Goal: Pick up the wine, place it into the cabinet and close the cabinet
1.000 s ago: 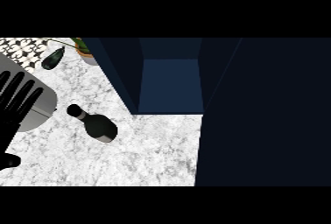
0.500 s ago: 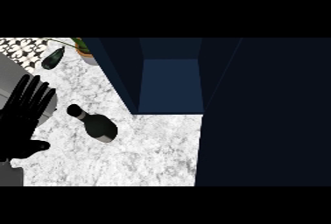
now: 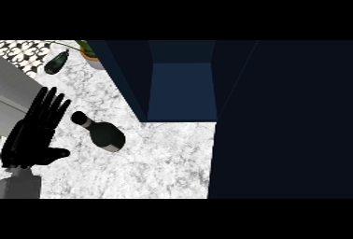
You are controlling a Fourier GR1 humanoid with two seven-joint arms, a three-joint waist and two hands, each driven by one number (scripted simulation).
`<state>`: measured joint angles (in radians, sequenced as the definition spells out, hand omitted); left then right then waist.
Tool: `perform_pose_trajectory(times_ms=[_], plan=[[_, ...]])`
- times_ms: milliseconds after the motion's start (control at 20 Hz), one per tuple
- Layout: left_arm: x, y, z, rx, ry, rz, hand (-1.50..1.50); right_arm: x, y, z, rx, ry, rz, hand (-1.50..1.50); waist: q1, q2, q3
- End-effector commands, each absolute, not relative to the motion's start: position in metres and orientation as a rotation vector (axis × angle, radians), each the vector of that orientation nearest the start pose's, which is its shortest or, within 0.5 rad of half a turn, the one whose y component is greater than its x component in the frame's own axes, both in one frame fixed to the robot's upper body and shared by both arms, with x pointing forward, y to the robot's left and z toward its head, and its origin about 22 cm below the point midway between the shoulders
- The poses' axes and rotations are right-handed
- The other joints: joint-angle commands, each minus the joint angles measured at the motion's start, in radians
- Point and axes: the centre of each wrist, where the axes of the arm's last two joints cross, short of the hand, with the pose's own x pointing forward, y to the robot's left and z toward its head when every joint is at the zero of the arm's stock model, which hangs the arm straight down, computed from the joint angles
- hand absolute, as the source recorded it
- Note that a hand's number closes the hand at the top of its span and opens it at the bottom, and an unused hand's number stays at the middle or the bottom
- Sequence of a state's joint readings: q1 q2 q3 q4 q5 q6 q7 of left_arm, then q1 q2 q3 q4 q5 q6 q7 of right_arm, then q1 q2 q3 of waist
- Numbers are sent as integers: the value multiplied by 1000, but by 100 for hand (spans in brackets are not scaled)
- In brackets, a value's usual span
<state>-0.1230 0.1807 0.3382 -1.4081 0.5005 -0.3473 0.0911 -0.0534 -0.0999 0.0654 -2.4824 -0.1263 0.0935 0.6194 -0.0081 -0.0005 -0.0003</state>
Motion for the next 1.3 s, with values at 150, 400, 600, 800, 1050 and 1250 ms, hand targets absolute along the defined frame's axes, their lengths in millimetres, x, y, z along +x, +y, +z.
perform_pose_trajectory(times_ms=[150, 400, 600, 800, 1050, 1250], plan=[[262, 343, -11, -318, -1568, 201, -150, 117, -225, 214, 202, -1941, 252, -150, 1, 0, 0], [258, 331, -31, -354, -1551, 210, -150, 109, -225, 220, 235, -1940, 280, -150, -1, -1, 0], [257, 336, -42, -373, -1549, 207, -150, 119, -222, 221, 215, -1950, 267, -150, 3, -1, 0], [276, 332, -42, -337, -1561, 197, -150, 102, -216, 221, 240, -1952, 261, -150, -7, -1, 0], [270, 352, -56, -366, -1544, 195, -150, 135, -220, 221, 240, -1932, 278, -150, 3, 1, 0], [271, 312, -54, -380, -1538, 175, -150, 131, -219, 233, 222, -1947, 270, -150, 10, -2, 0]])
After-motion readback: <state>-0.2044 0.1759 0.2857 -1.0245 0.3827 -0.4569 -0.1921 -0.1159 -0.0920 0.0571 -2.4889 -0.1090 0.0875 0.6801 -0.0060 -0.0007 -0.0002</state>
